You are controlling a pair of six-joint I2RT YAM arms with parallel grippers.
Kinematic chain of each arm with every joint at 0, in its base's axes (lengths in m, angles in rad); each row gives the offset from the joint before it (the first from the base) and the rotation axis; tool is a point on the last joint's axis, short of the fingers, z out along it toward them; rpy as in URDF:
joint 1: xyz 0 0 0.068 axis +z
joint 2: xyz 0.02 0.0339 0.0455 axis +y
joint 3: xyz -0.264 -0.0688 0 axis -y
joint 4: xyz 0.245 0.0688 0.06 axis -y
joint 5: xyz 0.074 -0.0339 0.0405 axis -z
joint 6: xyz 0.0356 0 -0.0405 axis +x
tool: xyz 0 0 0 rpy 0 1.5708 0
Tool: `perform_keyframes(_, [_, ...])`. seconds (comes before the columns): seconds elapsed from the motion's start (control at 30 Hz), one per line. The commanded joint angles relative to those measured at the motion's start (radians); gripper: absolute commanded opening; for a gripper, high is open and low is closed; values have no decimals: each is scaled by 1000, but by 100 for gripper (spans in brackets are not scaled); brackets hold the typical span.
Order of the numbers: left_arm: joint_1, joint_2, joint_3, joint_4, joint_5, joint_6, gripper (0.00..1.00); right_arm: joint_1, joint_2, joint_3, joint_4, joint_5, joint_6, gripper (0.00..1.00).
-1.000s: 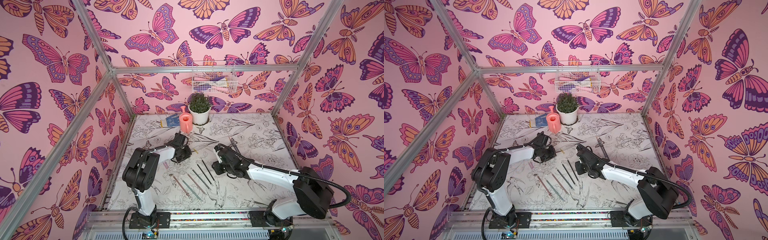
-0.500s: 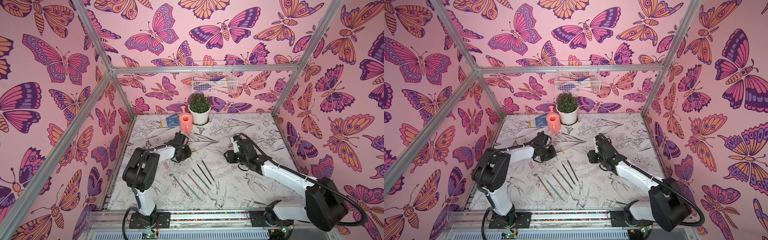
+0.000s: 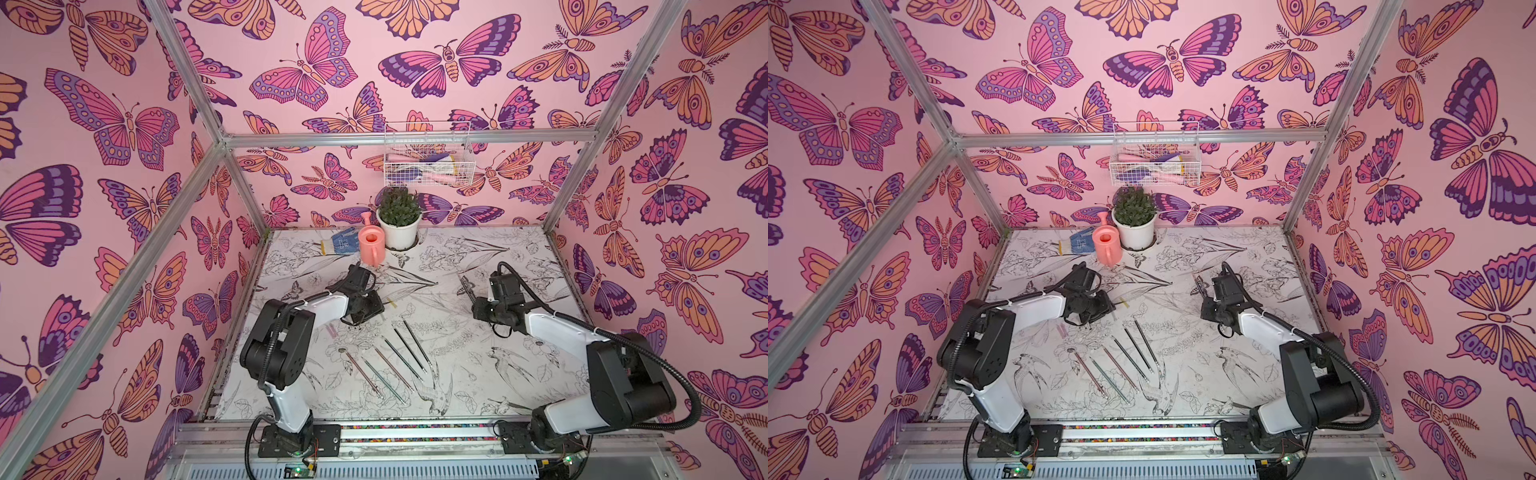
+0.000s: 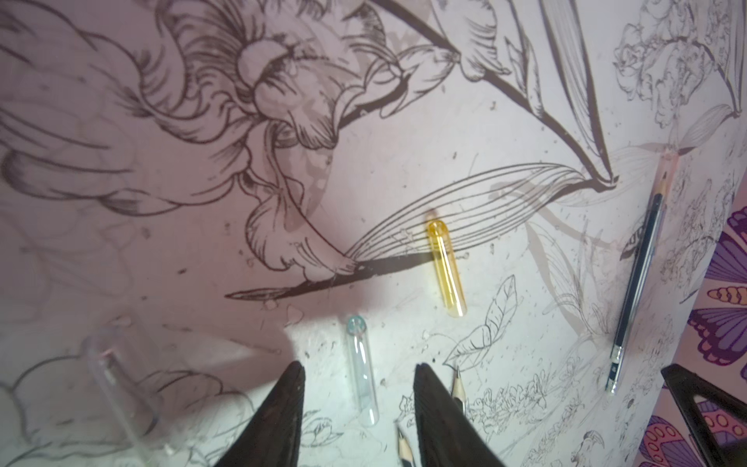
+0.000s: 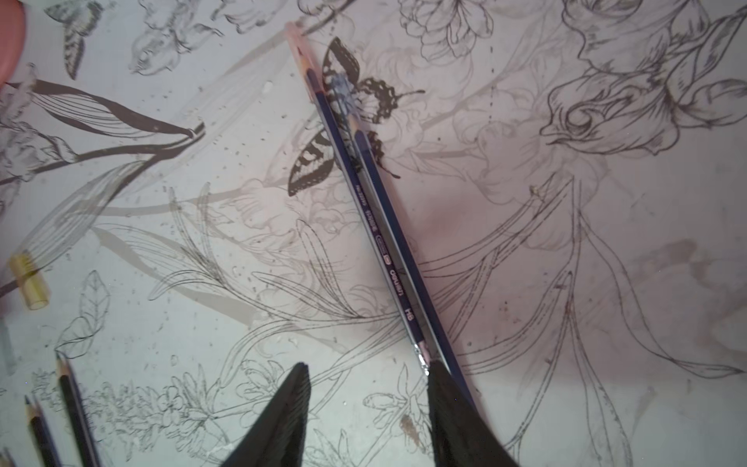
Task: Remove the protective cover of the pencils
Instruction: Place the protective sleeve at the center of the board, then pick up the pencil from the center of the board.
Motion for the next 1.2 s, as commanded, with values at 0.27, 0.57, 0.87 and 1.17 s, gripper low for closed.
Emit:
perform_keyframes(0.27, [6,-157,-66,-11,8,-15,51,-6,78,109,-53,-27,-34,33])
perform_keyframes(0.57, [8,-303,-146,40,-21,0,52,-6,181,172,-105,-8,-28,35])
perform_keyframes(0.87, [12,-317,-159,52,-16,-1,53,-7,217,193,-101,-22,-20,34])
perform_keyframes(1.17, [18,-305,-158,57,-1,-7,53,-6,227,212,-106,-10,-24,34])
